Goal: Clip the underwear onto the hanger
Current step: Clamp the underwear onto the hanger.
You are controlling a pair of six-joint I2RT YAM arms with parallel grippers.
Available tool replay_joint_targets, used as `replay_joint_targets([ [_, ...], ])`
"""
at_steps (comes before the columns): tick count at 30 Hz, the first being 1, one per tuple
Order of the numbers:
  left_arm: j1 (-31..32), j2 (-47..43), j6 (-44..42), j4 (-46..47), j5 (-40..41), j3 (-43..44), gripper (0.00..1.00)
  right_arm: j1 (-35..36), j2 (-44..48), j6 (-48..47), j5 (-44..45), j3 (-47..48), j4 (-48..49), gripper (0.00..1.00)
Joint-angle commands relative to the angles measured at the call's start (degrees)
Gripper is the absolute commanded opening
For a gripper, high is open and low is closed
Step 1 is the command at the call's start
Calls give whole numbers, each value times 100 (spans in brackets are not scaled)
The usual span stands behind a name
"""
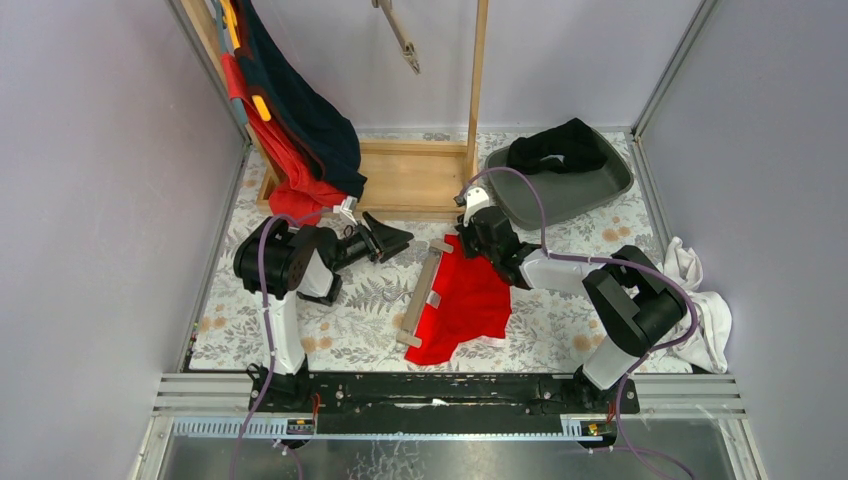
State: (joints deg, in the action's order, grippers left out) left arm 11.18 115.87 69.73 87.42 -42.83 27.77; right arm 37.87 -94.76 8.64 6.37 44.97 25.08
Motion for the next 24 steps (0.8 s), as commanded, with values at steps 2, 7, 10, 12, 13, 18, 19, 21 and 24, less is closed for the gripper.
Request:
replay_joint_targets([
  [2, -7, -69, -180, 100, 9, -37, 69, -125, 90, 37, 379, 70, -89, 0],
  [7, -4, -207, -385, -216, 61, -17, 69, -279, 103, 123, 359, 49, -285, 0],
  [10, -2, -232, -442, -312, 90, -4, 69, -289, 34, 129, 248, 149, -369, 29],
  [12, -6, -241, -439, -310, 89, -7, 69, -294, 5, 119, 124, 210, -373, 54],
  [13, -5, -248, -438, -300, 78, -18, 69, -297, 2, 120, 67, 232, -372, 58],
  [18, -15, -247, -435, -303, 70, -17, 69, -360, -251, 53, -197, 556, -606, 66],
  [19, -25, -248, -434, -290, 67, -17, 69, -371, -331, 43, -232, 640, -677, 66],
  [21, -25, -248, -434, -290, 65, -16, 69, -417, -471, 59, -261, 771, -731, 66],
  [24, -28, -233, -434, -273, 59, -26, 69, -545, -701, 154, -449, 964, -745, 66],
])
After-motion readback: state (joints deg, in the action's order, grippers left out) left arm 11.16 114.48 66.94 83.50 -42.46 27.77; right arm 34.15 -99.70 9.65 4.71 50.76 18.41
